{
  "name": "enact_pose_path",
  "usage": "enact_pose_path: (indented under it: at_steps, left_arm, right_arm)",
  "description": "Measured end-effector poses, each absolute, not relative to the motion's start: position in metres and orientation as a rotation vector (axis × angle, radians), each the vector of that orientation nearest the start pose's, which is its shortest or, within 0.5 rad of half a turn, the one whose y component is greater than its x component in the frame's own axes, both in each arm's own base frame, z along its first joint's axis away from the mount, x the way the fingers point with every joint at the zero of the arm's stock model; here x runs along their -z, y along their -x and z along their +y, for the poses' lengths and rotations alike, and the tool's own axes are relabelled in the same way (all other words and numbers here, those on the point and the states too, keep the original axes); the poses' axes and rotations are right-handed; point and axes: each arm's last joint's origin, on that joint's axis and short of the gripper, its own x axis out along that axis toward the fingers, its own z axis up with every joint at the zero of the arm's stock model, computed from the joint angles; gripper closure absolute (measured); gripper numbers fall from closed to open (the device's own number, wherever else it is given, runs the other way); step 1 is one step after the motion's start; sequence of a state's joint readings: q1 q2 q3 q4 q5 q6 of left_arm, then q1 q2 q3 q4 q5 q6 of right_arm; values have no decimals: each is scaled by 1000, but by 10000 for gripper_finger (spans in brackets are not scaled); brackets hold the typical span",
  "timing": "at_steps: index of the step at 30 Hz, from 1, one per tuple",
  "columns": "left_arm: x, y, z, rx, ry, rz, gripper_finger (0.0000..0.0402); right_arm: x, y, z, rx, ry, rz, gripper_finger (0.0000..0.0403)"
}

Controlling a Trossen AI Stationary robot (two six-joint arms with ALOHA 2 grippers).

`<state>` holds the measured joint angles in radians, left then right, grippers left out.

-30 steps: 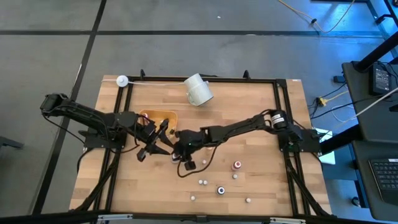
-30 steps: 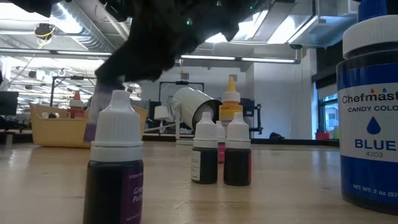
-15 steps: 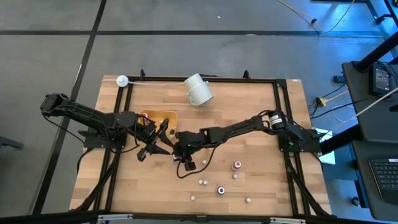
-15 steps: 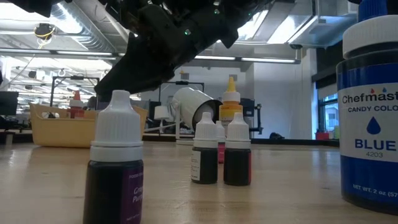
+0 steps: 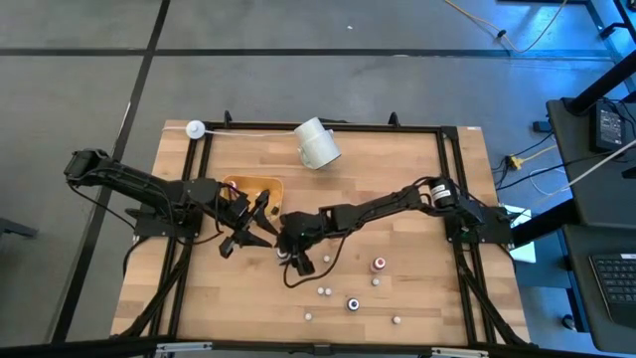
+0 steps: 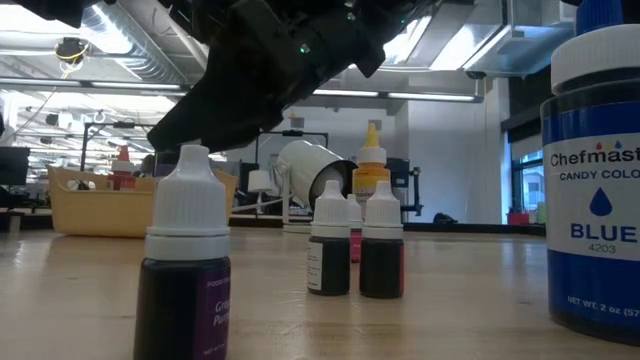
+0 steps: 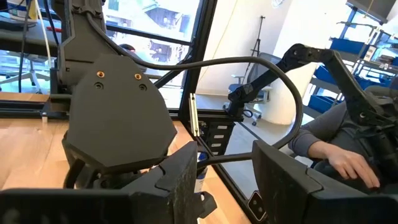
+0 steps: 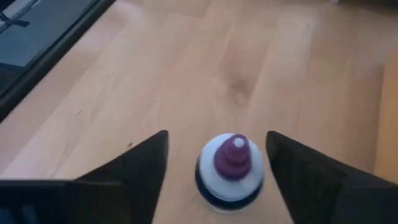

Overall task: Pick & Place food coloring
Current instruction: Put the large purple food coloring bottle into the bin

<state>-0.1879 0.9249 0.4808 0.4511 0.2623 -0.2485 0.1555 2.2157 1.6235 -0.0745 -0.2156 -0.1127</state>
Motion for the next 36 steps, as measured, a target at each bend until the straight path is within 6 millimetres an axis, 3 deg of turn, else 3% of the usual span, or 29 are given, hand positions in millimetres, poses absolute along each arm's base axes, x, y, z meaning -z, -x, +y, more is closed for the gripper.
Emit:
enact_pose_path:
  at_steps: [6, 14, 20, 25, 30, 36]
  left_arm:
    - [-263, -199, -45, 448, 244, 55, 251]
    - [-263, -199, -45, 448, 244, 57, 250]
    - [-262, -199, -45, 447, 244, 66, 252]
    - [-262, -199, -45, 447, 245, 65, 252]
    - [-263, -199, -45, 447, 244, 59, 250]
    - [-264, -199, -45, 448, 241, 52, 253]
  right_arm:
    - [-190, -480, 80, -365, 125, 609, 76]
    - [-244, -447, 78, -384, 166, 629, 66]
    - [-247, -399, 74, -313, 173, 649, 66]
    - [-253, -345, 69, -108, 177, 604, 66]
    - [-260, -290, 67, -19, 154, 539, 66]
    - [-257, -248, 58, 6, 160, 485, 66]
